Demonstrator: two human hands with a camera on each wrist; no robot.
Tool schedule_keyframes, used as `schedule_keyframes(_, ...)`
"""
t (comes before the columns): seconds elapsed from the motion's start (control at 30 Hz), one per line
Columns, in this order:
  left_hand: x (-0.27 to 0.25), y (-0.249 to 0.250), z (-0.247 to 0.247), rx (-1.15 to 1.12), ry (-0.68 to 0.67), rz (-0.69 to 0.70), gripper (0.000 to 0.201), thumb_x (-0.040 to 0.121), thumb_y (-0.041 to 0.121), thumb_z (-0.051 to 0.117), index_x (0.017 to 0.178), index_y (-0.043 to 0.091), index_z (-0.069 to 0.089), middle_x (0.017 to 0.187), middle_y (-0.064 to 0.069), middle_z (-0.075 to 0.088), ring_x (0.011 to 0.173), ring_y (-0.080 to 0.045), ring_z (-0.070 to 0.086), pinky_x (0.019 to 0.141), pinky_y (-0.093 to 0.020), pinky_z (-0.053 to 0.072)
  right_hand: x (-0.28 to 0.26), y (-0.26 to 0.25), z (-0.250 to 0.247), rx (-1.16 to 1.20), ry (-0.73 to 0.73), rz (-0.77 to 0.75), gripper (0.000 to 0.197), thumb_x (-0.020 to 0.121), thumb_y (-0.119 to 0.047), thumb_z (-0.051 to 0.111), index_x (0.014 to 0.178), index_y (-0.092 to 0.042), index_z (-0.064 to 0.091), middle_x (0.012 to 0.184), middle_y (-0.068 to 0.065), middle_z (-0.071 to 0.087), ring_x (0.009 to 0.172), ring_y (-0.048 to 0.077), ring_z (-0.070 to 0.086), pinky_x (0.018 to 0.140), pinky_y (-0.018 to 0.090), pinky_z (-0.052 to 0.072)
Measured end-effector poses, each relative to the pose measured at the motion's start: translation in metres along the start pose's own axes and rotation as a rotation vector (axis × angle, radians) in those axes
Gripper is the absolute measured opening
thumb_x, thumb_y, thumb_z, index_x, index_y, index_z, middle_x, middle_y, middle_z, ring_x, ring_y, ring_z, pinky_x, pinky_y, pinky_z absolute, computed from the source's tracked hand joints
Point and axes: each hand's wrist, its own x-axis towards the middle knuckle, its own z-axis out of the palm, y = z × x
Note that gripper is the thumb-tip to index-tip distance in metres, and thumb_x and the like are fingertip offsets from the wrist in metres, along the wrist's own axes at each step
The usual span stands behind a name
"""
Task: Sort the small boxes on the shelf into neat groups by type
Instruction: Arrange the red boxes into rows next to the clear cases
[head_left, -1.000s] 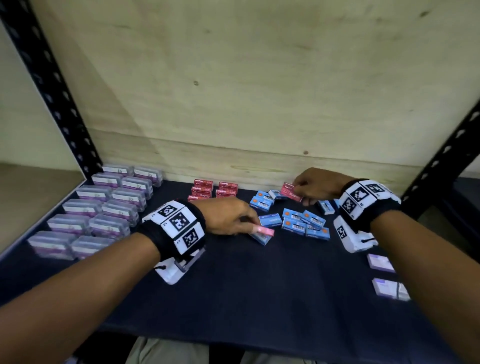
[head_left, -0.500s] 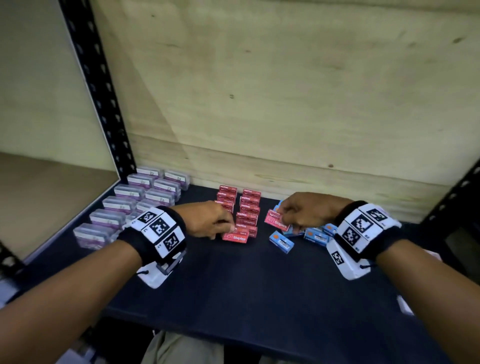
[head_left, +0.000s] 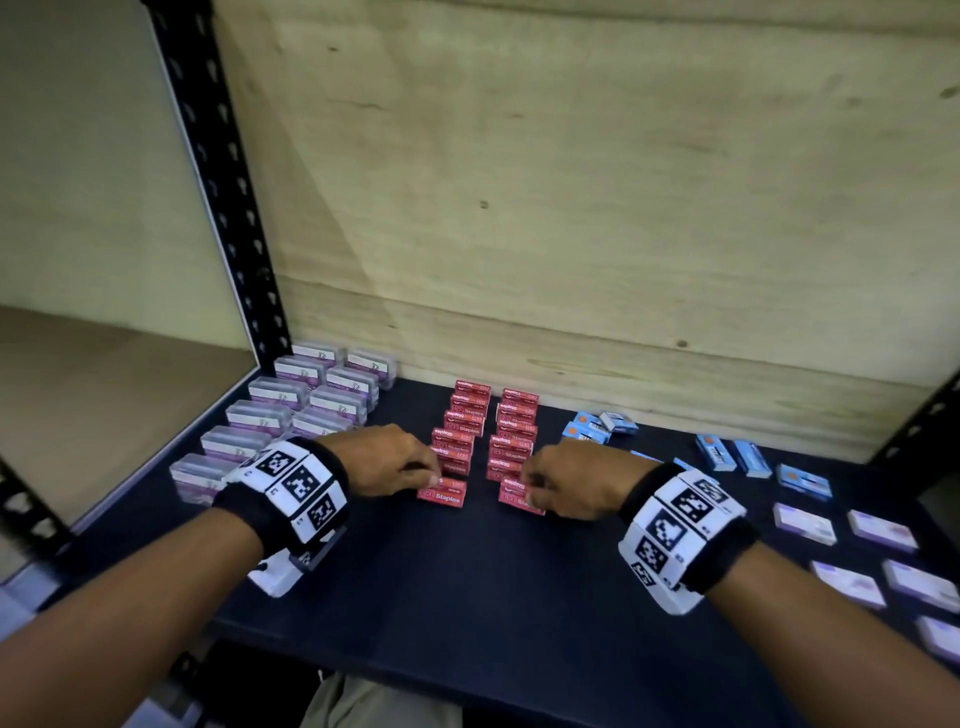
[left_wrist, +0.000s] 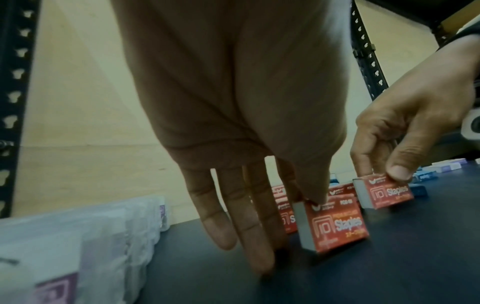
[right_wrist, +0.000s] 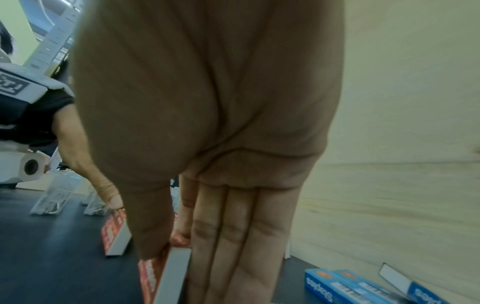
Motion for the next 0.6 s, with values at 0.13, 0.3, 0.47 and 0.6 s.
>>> schedule_keyframes(0.13,-0.002,-0.005,0.001,0.025,0.018,-0.025,0.029,0.1,0.045,0.046,0.121,0.032,0.062,0.114,0.011,0.067,0.101,-0.009,0.061,0.094,-0.035,0.049,0.005,-0.007,0.003,-0.006,0.045,0.022,0.021,0.099,-0.035,0.051,0.11,-0.022,0.063,0.11,0.005,0.063,0.097,0.024,0.059,0.084,0.034,0.048)
schedule_keyframes(0.3,-0.003,-0.008,0.003,-0.001,0.018,-0.047,0.025,0.097,0.047,0.048,0.116,0.034,0.059,0.104,0.014,0.069,0.091,-0.004,0.058,0.091,-0.033,0.049,0.002,-0.009,0.006,0.021,0.091,0.043,0.02,0.096,-0.036,0.056,0.107,-0.021,0.063,0.108,0.005,0.064,0.097,0.025,0.061,0.083,0.036,0.051)
schedule_keyframes(0.47,-0.005,-0.004,0.001,-0.055,-0.036,-0.056,0.027,0.091,0.048,0.06,0.114,0.036,0.052,0.106,0.017,0.067,0.078,0.008,0.052,0.085,-0.027,0.047,-0.004,-0.003,0.005,0.107,0.054,0.065,0.022,0.094,-0.036,0.062,0.109,-0.021,0.062,0.106,0.0,0.066,0.096,0.019,0.062,0.088,0.034,0.052)
schedule_keyframes(0.6,-0.001,-0.004,0.002,-0.007,0.012,-0.051,0.016,0.091,0.045,0.059,0.103,0.038,0.052,0.096,0.015,0.069,0.082,-0.003,0.06,0.084,-0.035,0.052,-0.002,0.0,0.004,0.137,0.04,0.071,0.015,0.094,-0.032,0.063,0.105,-0.024,0.06,0.109,-0.001,0.066,0.098,0.017,0.062,0.087,0.03,0.05)
